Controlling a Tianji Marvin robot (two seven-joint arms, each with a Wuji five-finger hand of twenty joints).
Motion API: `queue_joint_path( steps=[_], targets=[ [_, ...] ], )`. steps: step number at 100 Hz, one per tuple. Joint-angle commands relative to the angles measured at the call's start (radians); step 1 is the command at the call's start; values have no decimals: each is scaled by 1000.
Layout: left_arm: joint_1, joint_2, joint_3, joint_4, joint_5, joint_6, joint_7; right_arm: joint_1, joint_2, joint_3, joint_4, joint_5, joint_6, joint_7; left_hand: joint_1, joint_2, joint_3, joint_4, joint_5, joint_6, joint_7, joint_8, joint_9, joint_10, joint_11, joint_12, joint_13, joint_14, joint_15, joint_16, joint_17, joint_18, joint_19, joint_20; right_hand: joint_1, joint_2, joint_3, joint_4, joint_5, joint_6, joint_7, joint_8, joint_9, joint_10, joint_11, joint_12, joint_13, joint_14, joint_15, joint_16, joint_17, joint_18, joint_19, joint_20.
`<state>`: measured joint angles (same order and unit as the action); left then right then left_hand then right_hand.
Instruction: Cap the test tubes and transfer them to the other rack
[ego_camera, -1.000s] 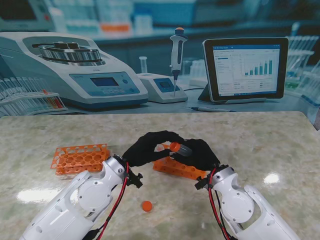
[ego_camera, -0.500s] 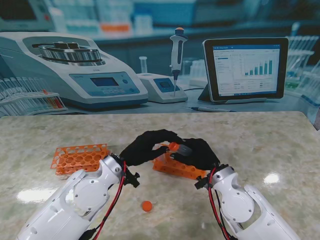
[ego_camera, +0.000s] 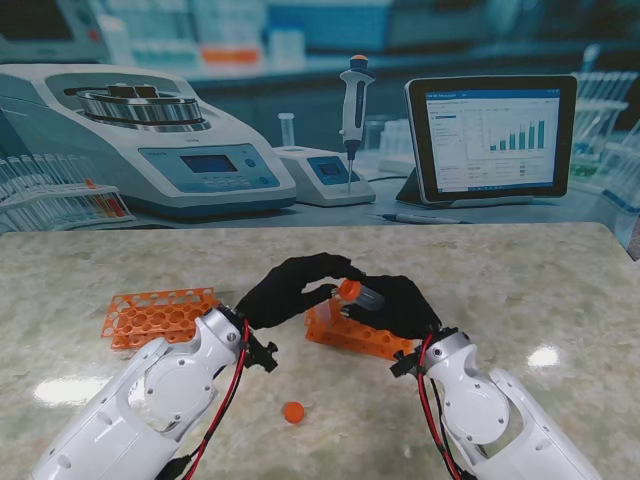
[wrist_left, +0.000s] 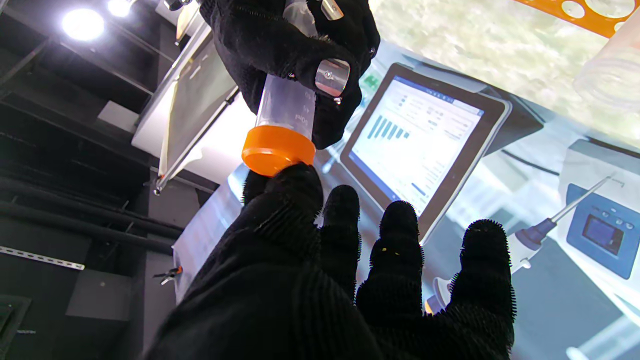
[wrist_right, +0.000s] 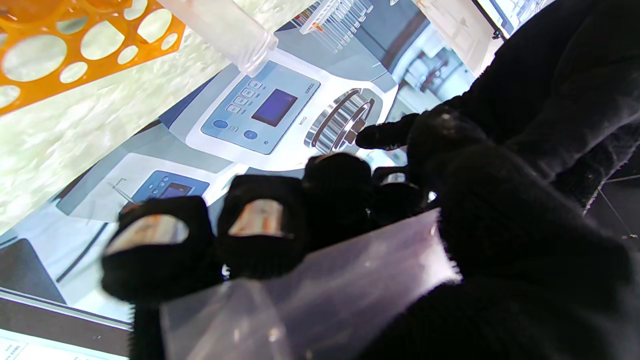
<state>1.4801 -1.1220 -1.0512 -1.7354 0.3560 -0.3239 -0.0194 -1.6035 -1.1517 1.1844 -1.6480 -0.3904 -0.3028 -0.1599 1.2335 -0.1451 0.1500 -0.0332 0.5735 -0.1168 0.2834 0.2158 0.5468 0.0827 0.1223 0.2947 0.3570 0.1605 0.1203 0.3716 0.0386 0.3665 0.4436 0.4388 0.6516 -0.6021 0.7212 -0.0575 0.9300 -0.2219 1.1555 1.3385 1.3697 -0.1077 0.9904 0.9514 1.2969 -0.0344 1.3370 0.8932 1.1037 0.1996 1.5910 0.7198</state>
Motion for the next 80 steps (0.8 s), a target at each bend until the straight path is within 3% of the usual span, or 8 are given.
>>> queue_joint_path(
  steps=[1,22,45,80],
  targets=[
    [0,0,-2,-10,-13,3,-8,-8,-3,-2,-5,2,4,1,19,56,-63,28,3,67,-24,-15,-26,-10,-17,-42,-37,-21,-21,-16,-19,-25,-43,-22,2,10,-16,-20,5,-54,46,25,-4,-10,15,-7,21,-35,32,11,19,0,39,3],
    [6,-3,-6,-15,-21,10,-1,-10,-4,0,-6,1,3,-1,-95,76,-141,30,-13,155,-74,-41,-44,11,-19,-33,-39,-19,-15,-8,-17,-28,-46,-19,2,11,-16,-20,5,-54,46,25,-4,-10,15,-7,21,-34,32,11,19,0,39,3],
    [11,-5,-3,-20,-27,23,5,-8,-4,-1,-6,0,4,0,-208,63,-166,28,28,230,-73,-26,-49,24,-16,-13,-37,-16,-10,4,-17,-28,-47,-12,3,10,-16,-20,5,-54,46,25,-4,-10,15,-7,21,-34,33,11,19,2,38,3],
    [-2,-9,24,-5,-14,37,17,-8,-4,0,-7,-1,3,-1,-293,-29,-149,24,-95,256,119,268,-87,11,8,48,-40,-27,2,31,-11,-27,-33,2,3,10,-16,-20,5,-54,46,25,-4,-9,15,-7,21,-34,33,11,19,1,38,3]
  ],
)
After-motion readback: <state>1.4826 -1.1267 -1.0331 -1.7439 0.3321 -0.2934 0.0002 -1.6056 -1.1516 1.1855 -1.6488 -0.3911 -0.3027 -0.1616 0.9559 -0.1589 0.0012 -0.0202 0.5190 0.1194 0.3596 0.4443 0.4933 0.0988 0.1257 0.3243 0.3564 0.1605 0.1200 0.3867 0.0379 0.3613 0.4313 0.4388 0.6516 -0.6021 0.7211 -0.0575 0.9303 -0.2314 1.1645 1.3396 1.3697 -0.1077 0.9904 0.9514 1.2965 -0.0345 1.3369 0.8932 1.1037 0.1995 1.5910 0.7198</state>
